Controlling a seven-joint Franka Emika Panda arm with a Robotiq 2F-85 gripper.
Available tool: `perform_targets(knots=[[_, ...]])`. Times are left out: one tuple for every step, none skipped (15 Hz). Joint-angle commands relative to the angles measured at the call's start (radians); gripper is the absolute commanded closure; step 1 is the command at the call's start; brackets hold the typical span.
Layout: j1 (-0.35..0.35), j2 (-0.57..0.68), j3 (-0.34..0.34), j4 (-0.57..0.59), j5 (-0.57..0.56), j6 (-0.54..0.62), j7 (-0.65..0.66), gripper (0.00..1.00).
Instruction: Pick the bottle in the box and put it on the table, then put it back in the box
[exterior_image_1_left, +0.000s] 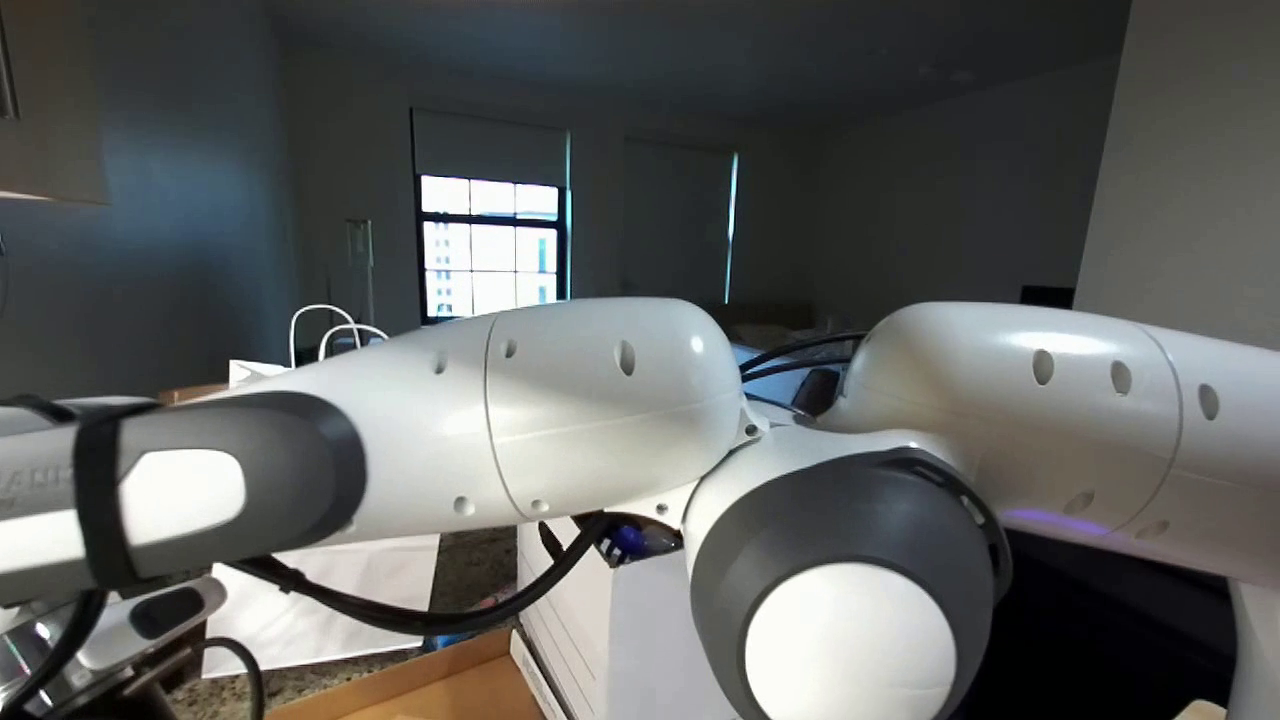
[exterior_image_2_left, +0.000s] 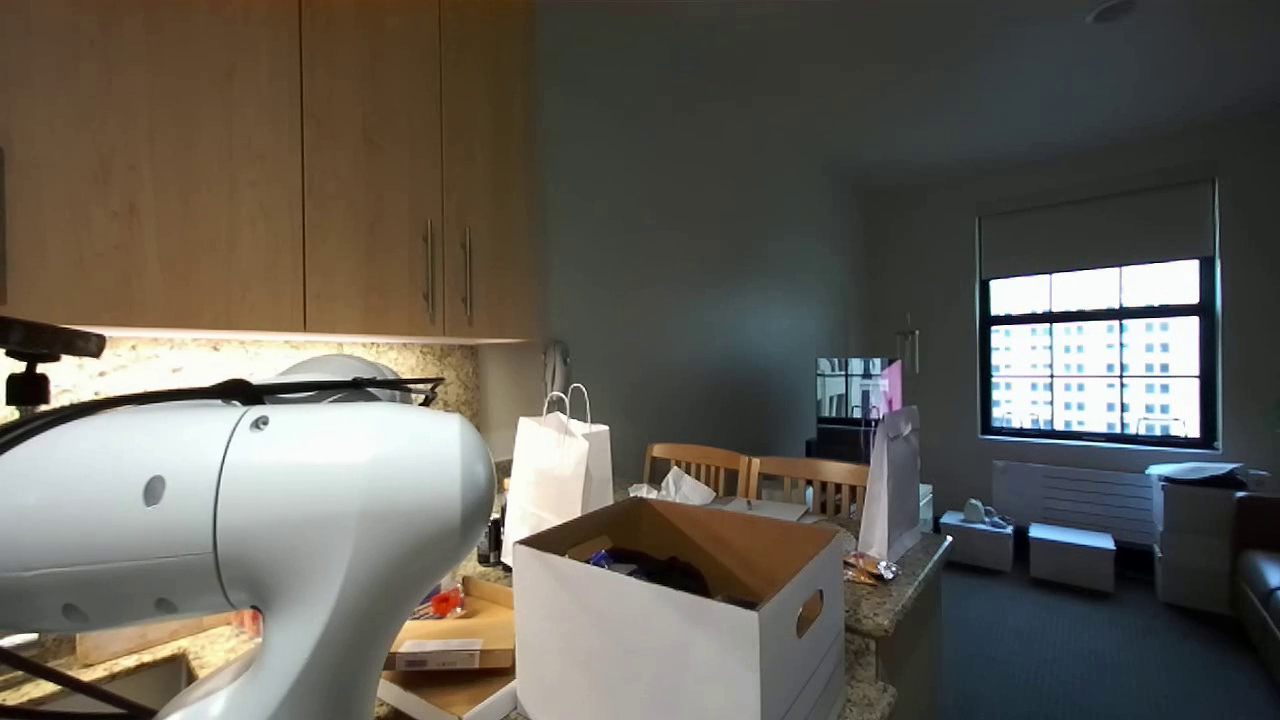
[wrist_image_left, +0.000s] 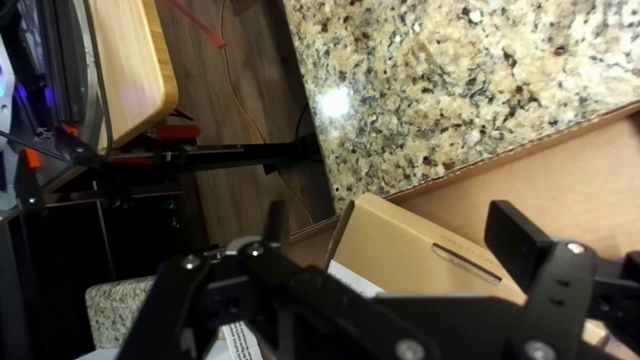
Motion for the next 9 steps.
perform_targets(knots=[[0.017, 0.01, -0.004, 0.014, -0.009, 0.068, 0.003, 0.0], [0.02, 0.013, -0.006, 0.009, -0.011, 0.079, -0.002, 0.0], [0.017, 0.018, -0.003, 0.003, -0.008, 0.084, -0.009, 0.0], [0.013, 0.023, -0.005, 0.0, -0.01, 0.085, -0.016, 0.0], [0.009, 0.029, -0.005, -0.001, -0.011, 0.085, -0.023, 0.0], [0.01, 0.034, -0.009, 0.001, -0.018, 0.086, -0.048, 0.0], [0.012, 0.04, -0.013, 0.007, -0.026, 0.097, -0.078, 0.0], [0.013, 0.047, -0.015, 0.013, -0.03, 0.112, -0.104, 0.0], [0.014, 0.051, -0.016, 0.017, -0.033, 0.134, -0.132, 0.0]])
